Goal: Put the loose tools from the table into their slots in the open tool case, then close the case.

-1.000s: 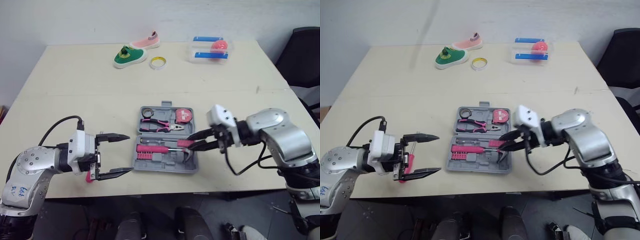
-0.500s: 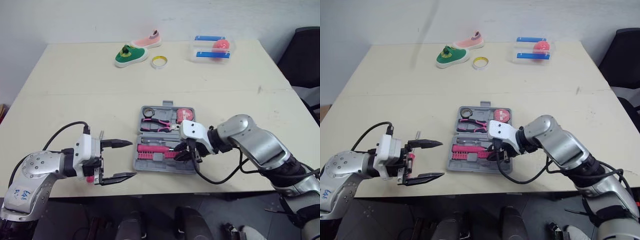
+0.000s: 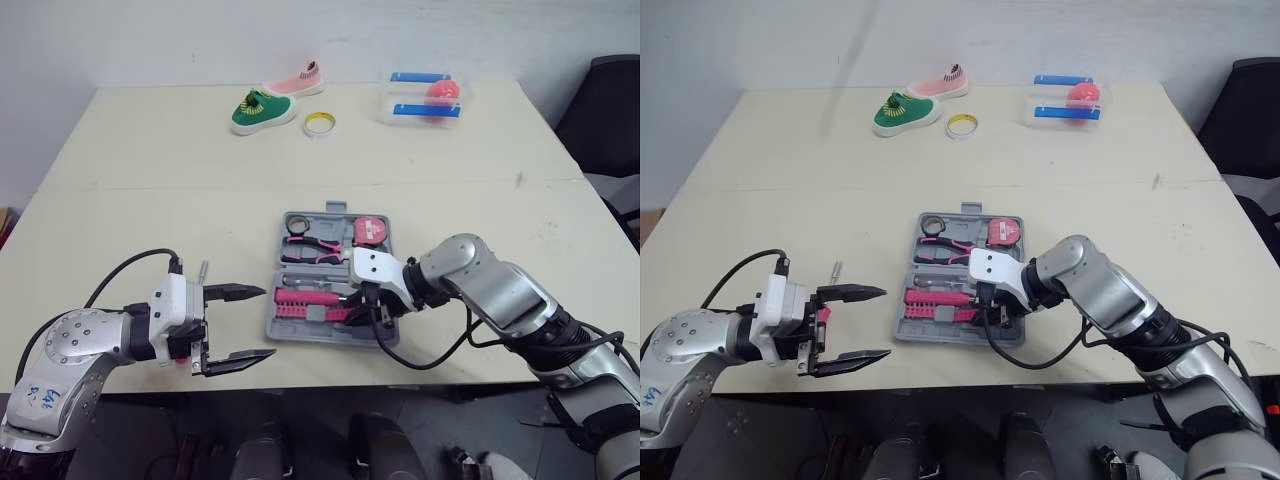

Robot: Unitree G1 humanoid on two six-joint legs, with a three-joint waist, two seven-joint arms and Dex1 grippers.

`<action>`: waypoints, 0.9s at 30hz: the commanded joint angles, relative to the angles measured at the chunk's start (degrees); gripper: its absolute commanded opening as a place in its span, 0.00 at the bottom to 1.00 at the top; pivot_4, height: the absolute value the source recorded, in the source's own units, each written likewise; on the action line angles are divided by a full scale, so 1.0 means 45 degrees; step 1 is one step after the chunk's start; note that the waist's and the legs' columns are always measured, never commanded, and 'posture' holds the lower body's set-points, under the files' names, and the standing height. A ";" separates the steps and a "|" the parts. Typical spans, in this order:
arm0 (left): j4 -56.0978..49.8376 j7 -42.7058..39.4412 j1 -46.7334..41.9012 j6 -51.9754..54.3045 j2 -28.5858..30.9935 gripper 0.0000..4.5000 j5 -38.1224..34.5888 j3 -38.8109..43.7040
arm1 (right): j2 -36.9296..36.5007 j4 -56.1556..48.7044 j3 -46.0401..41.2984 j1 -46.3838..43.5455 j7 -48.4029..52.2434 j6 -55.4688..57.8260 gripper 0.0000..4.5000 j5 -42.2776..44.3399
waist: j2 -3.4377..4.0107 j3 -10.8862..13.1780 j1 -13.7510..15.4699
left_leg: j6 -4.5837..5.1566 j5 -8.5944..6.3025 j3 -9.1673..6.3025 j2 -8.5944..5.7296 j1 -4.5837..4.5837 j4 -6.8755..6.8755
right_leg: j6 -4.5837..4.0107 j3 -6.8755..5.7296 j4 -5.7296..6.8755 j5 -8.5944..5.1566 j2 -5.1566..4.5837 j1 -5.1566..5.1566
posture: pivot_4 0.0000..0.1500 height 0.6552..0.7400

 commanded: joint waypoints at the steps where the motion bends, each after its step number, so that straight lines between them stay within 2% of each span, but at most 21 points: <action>1: -0.0392 0.0016 0.0028 -0.0031 0.0088 1.00 -0.0229 0.0311 | 0.0272 -0.0077 0.0072 -0.0269 -0.0048 0.0200 0.17 0.0001 | -0.0004 -0.0002 -0.0008 | 0.0000 0.0000 0.0000 0.0001 0.0000 0.0001 | 0.0000 -0.0005 0.0001 0.0000 0.0000 0.0000 | 1.00 1.00; 9: -0.0351 0.0164 -0.0037 -0.0012 0.0045 1.00 -0.0217 0.0287 | 0.0443 -0.0051 0.0107 -0.0026 -0.0323 -0.0249 0.17 -0.0326 | -0.0008 -0.0005 -0.0068 | -0.0004 0.0003 -0.0001 0.0019 0.0004 -0.0001 | -0.0006 -0.0018 0.0007 0.0003 0.0010 0.0000 | 1.00 1.00; 11: -0.0361 0.0180 -0.0007 -0.0015 0.0049 1.00 -0.0213 0.0295 | 0.0378 -0.0016 -0.0048 0.0003 -0.0323 -0.0628 0.40 -0.0375 | -0.0009 -0.0005 -0.0066 | -0.0004 0.0003 -0.0001 0.0019 0.0003 -0.0001 | -0.0007 -0.0020 0.0006 0.0004 0.0011 0.0000 | 1.00 1.00; 12: -0.0370 0.0188 0.0000 -0.0013 0.0050 1.00 -0.0212 0.0294 | 0.0363 -0.0005 -0.0094 0.0018 -0.0312 -0.0724 0.45 -0.0384 | -0.0008 -0.0005 -0.0065 | -0.0004 0.0003 -0.0001 0.0018 0.0003 0.0000 | -0.0007 -0.0021 0.0006 0.0004 0.0011 0.0000 | 1.00 1.00; 13: -0.0386 0.0195 0.0033 0.0005 0.0060 1.00 -0.0234 0.0334 | 0.0204 -0.0160 -0.0341 0.0001 -0.0035 -0.0963 0.55 -0.0181 | -0.0008 -0.0005 -0.0055 | -0.0004 0.0003 0.0000 0.0017 0.0002 -0.0001 | -0.0007 -0.0021 0.0006 0.0004 0.0010 -0.0001 | 1.00 1.00; 17: -0.0458 0.0229 0.0244 0.0082 0.0095 1.00 -0.0338 0.0565 | -0.0545 -0.0538 -0.1412 -0.0192 0.1115 -0.1874 0.99 0.0670 | -0.0009 -0.0005 0.0013 | 0.0000 0.0003 -0.0001 0.0009 -0.0004 0.0000 | -0.0006 -0.0023 0.0001 0.0004 0.0009 -0.0002 | 1.00 1.00; 20: -0.0487 0.0250 0.0341 0.0091 0.0058 1.00 -0.0321 0.0645 | -0.0893 -0.0258 -0.2234 0.0014 0.1971 -0.2723 0.99 0.1399 | -0.0010 -0.0005 0.0053 | 0.0006 -0.0001 -0.0001 0.0005 -0.0005 0.0001 | -0.0006 -0.0025 -0.0008 0.0004 0.0006 0.0001 | 1.00 1.00; 24: -0.0453 0.0372 0.0262 0.0055 -0.0086 1.00 -0.0295 0.0619 | 0.0062 0.0699 -0.3316 0.0971 0.2033 -0.4788 0.99 0.2106 | -0.0034 -0.0019 0.0045 | 0.0002 0.0000 -0.0001 0.0013 -0.0001 -0.0002 | -0.0006 -0.0026 -0.0007 0.0004 0.0011 0.0005 | 1.00 1.00; 27: -0.0418 0.0427 0.0175 0.0008 -0.0131 1.00 -0.0248 0.0510 | 0.0984 0.1700 -0.3927 0.1753 0.2355 -0.6609 0.70 0.2565 | -0.0040 -0.0021 0.0058 | 0.0001 0.0007 -0.0005 0.0015 0.0007 -0.0008 | -0.0006 -0.0033 -0.0002 0.0004 0.0021 0.0014 | 1.00 1.00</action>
